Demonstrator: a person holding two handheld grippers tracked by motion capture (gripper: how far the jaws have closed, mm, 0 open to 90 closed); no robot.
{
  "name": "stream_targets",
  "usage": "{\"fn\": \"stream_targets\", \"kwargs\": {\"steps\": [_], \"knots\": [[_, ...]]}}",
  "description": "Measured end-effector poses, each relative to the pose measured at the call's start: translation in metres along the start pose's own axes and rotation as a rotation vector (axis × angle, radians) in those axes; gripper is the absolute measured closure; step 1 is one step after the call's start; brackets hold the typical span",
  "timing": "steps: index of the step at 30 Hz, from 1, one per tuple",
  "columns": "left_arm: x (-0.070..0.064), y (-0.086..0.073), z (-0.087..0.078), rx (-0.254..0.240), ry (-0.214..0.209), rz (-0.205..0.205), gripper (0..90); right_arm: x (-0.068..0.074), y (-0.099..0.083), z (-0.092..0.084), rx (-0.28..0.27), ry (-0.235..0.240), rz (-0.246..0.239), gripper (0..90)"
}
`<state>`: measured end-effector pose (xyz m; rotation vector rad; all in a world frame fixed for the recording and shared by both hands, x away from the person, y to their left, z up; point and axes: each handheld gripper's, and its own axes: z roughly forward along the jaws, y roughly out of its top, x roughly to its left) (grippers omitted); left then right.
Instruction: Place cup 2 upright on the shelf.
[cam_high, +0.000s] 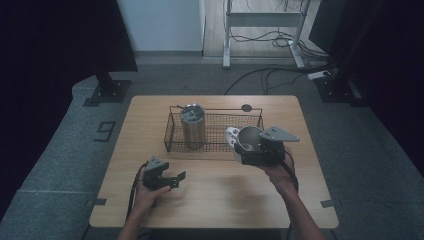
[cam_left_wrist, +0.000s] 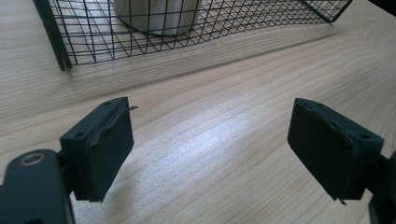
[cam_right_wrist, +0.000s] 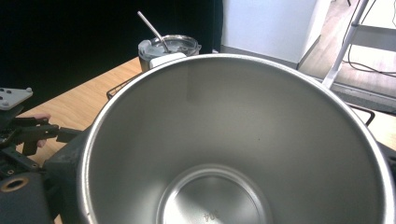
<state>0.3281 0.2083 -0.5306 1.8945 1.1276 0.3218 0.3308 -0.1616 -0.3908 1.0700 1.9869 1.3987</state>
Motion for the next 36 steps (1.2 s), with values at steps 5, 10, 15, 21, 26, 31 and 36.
{"fn": "stream_targets", "kwargs": {"steps": [5,10,15,21,26,31,36], "knots": [[0.0,0.0,0.0,0.001,0.001,0.002,14.5,0.001,0.003,0.0,-0.002,0.0,-0.004,6.2],[-0.001,0.0,0.001,0.004,-0.001,0.003,14.6,0.0,0.005,0.002,0.001,-0.003,-0.004,6.2],[-0.001,0.0,0.001,0.006,-0.001,0.005,14.6,-0.002,0.007,0.003,0.004,-0.004,-0.003,6.2],[-0.001,0.0,0.001,0.006,0.0,0.005,14.6,-0.007,0.01,0.007,0.009,-0.01,0.008,6.2],[-0.001,0.0,0.001,0.008,0.001,0.006,14.7,-0.009,0.012,0.009,0.011,-0.014,0.006,6.2],[-0.001,-0.001,0.001,0.009,0.003,0.006,14.7,-0.012,0.015,0.013,0.013,-0.019,0.008,6.2],[-0.001,-0.001,0.002,0.011,0.004,0.007,14.7,-0.014,0.017,0.016,0.015,-0.021,0.007,6.2]]}}
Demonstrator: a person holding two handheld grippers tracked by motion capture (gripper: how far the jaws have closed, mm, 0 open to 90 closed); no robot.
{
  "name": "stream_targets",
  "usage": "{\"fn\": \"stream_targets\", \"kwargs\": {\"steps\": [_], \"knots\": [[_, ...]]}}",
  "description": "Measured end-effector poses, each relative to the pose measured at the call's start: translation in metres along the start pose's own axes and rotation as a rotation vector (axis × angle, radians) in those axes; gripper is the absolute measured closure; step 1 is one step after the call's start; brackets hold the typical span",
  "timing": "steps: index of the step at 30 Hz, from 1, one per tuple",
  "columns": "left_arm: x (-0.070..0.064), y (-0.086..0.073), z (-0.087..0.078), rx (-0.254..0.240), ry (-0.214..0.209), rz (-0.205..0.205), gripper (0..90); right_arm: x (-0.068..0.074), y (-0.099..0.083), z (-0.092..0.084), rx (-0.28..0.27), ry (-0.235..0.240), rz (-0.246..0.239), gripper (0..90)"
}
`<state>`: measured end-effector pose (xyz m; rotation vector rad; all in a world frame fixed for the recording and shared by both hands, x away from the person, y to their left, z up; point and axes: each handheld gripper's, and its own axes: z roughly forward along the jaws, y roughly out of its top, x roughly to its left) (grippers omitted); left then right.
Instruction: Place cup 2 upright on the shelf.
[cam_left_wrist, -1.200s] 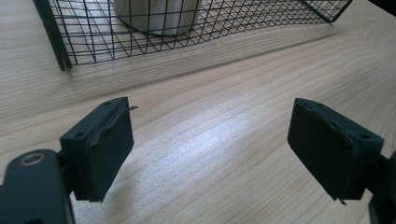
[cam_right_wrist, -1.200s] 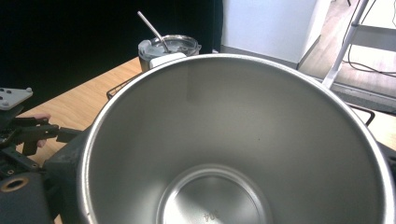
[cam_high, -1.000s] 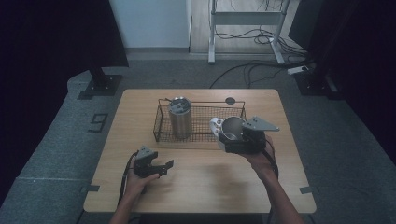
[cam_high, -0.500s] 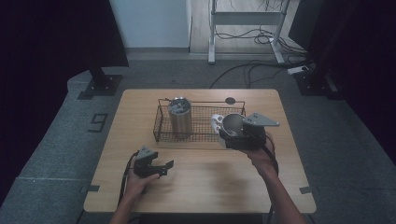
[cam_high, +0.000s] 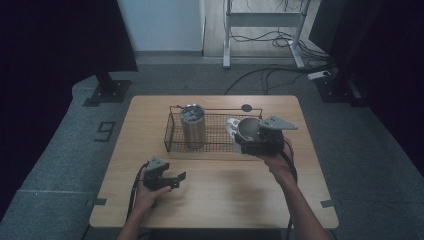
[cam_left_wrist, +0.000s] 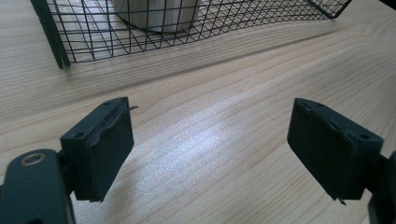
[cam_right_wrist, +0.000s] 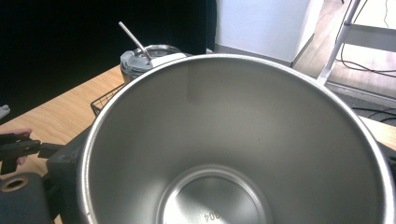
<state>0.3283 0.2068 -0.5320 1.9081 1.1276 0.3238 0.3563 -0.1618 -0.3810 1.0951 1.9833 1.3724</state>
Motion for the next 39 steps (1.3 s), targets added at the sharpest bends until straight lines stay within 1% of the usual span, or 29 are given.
{"fn": "stream_targets", "kwargs": {"steps": [17,22,33,39], "knots": [[-0.001,0.0,0.0,-0.001,-0.002,0.001,14.7,-0.007,0.006,0.013,0.014,-0.01,0.007,6.3],[-0.001,0.0,0.0,0.0,-0.003,0.002,14.7,-0.009,0.009,0.019,0.023,-0.009,0.007,6.3],[-0.001,0.0,0.0,0.0,-0.005,0.003,14.7,-0.017,0.011,0.035,0.044,-0.017,0.016,6.3],[-0.001,0.0,-0.001,-0.001,-0.003,0.003,14.8,-0.02,0.012,0.04,0.054,-0.022,0.017,6.3]]}}
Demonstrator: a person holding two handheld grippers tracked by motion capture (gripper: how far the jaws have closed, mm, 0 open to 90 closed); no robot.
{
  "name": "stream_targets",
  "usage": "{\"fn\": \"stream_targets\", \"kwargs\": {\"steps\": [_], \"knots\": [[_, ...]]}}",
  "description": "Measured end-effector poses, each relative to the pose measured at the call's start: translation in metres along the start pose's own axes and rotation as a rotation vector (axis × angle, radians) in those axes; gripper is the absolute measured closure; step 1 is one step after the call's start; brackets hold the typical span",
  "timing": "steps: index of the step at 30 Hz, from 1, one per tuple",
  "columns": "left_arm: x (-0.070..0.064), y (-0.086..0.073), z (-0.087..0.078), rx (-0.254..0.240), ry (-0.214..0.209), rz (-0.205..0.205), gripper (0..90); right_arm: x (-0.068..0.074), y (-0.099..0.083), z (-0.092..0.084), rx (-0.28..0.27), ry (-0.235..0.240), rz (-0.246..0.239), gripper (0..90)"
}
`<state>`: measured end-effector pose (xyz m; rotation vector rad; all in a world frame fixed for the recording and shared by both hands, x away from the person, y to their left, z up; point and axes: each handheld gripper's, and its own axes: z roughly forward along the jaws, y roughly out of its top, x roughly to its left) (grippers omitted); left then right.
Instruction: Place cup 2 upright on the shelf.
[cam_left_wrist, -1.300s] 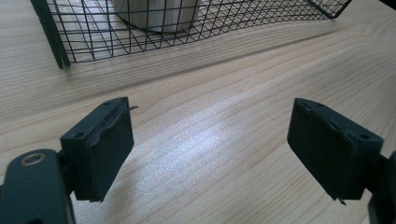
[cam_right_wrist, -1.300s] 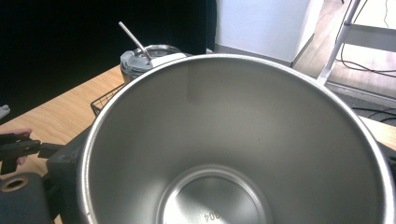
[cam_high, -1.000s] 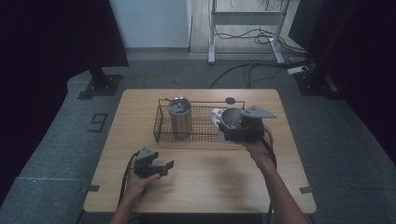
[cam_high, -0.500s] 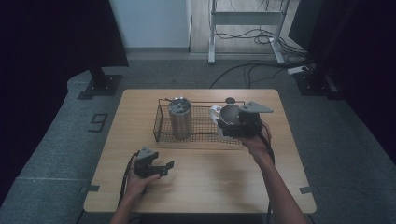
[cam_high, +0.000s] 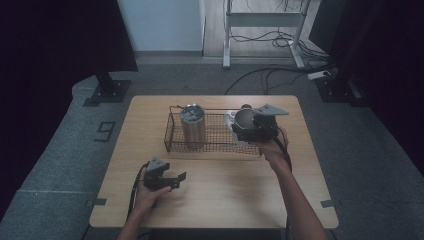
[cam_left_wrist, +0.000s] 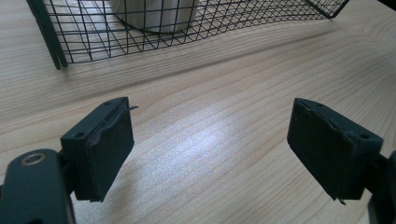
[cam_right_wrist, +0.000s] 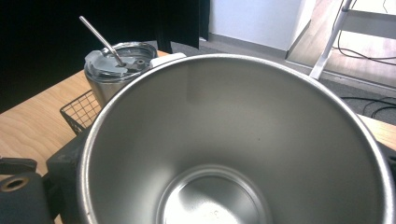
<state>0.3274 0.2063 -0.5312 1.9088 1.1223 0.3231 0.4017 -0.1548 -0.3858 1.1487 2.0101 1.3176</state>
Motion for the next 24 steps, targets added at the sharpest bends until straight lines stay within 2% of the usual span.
{"fn": "stream_targets", "kwargs": {"steps": [8,24], "knots": [[0.0,0.0,0.0,0.0,-0.003,-0.001,14.7,-0.01,0.001,0.01,0.012,-0.007,0.019,6.3],[0.0,0.0,0.001,0.0,-0.006,-0.004,14.8,-0.022,0.003,0.029,0.032,-0.02,0.029,6.3]]}}
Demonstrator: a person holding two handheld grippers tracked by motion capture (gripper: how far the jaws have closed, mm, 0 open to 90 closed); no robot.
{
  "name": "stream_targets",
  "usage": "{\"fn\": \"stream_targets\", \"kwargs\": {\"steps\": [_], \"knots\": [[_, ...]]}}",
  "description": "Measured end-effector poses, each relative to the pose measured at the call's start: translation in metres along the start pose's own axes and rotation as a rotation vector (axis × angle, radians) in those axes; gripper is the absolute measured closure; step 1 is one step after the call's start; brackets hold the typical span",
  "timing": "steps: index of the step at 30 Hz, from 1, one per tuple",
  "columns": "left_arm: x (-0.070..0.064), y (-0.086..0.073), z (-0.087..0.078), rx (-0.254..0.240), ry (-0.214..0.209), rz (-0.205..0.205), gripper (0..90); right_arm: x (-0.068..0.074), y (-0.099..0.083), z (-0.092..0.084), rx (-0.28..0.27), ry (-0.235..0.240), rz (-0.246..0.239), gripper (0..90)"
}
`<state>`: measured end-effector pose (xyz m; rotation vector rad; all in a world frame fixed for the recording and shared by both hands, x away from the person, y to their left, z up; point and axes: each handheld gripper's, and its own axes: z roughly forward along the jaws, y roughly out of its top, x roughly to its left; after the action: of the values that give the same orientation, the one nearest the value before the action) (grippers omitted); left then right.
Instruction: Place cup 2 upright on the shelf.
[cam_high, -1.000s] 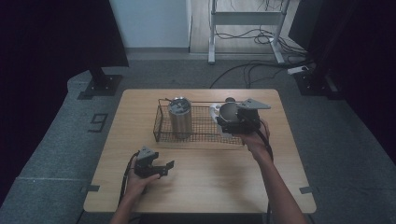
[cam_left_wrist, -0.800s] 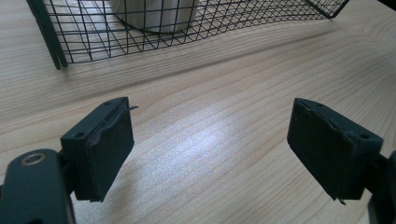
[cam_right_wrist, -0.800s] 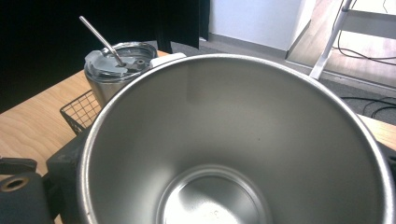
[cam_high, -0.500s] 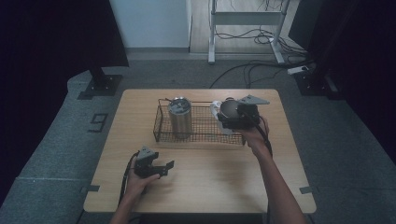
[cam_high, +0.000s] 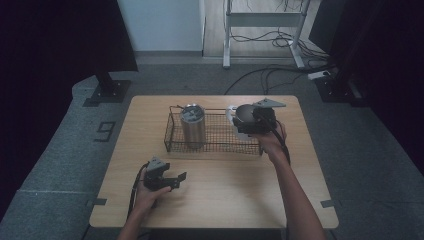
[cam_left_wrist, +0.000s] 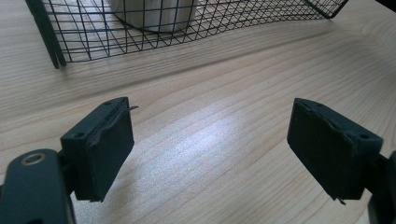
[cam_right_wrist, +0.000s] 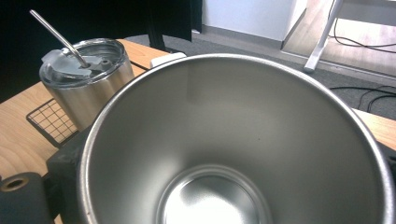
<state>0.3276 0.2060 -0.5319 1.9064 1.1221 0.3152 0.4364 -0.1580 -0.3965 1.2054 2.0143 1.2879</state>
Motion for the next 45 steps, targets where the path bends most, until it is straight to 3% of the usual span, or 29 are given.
{"fn": "stream_targets", "kwargs": {"steps": [16,45], "knots": [[0.0,0.0,0.0,0.004,-0.001,0.003,14.8,-0.008,-0.002,0.015,0.018,-0.006,0.008,6.3],[-0.001,-0.001,0.001,0.01,0.0,0.008,14.9,-0.015,-0.028,0.051,0.094,-0.023,0.012,6.2]]}}
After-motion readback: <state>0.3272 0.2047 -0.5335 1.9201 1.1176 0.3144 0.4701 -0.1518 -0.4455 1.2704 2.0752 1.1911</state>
